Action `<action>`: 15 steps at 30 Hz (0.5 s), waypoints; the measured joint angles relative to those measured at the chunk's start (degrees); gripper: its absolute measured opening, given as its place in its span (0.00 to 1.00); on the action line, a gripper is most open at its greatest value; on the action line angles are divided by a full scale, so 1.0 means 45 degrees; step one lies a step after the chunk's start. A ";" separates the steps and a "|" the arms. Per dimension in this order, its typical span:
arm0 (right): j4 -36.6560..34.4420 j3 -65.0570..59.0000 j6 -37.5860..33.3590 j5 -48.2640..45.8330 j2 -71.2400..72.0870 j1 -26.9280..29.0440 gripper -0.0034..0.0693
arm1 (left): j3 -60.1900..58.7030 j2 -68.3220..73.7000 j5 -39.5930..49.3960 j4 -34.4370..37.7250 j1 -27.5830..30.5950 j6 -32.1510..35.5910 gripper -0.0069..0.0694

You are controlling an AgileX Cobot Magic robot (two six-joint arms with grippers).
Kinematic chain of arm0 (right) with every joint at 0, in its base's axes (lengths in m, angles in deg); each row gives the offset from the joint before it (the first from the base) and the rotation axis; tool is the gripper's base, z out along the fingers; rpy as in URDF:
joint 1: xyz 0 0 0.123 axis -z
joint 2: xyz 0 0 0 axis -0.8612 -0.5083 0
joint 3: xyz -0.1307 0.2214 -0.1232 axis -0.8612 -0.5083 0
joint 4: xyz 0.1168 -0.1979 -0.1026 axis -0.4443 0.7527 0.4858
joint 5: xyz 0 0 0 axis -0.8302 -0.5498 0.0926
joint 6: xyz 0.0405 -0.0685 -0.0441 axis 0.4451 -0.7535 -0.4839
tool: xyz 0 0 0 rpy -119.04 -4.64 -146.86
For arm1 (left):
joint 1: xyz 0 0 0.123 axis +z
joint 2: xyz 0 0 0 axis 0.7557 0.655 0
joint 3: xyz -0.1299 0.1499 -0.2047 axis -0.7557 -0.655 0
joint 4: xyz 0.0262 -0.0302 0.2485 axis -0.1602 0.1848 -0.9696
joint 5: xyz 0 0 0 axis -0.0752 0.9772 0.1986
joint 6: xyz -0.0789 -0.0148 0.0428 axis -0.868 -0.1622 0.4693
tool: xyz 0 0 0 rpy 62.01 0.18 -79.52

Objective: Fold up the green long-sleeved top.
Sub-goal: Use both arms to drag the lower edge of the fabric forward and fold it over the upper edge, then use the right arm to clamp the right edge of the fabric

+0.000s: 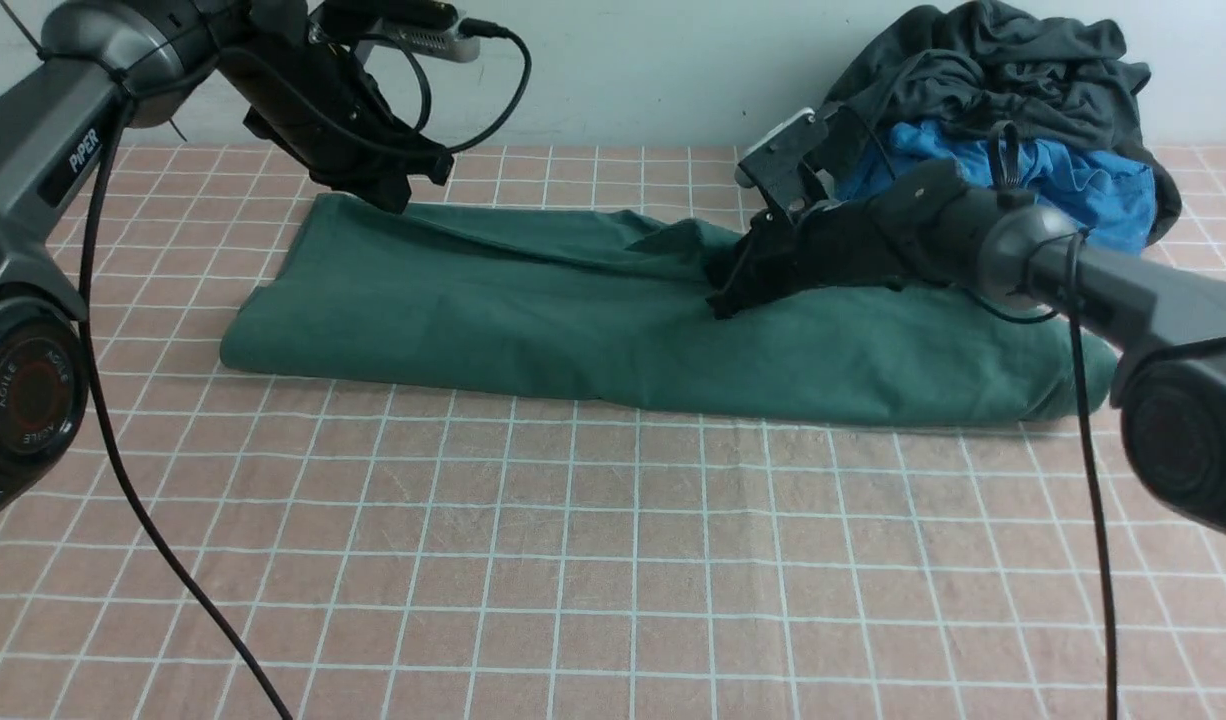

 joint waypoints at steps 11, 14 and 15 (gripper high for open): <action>-0.0622 0.0825 0.2173 0.2309 0.0691 0.1394 0.12 | 0.0000 0.0000 0.1384 -0.0472 -0.0028 -0.0017 0.09; 0.0666 0.0828 0.3712 -0.1065 0.2257 0.2023 0.16 | 0.0000 0.0000 0.1739 -0.1098 0.0017 -0.0158 0.09; 0.0881 0.0844 0.4041 -0.1273 0.2458 0.2090 0.16 | 0.0000 0.0000 0.1739 -0.1132 0.0019 -0.0216 0.09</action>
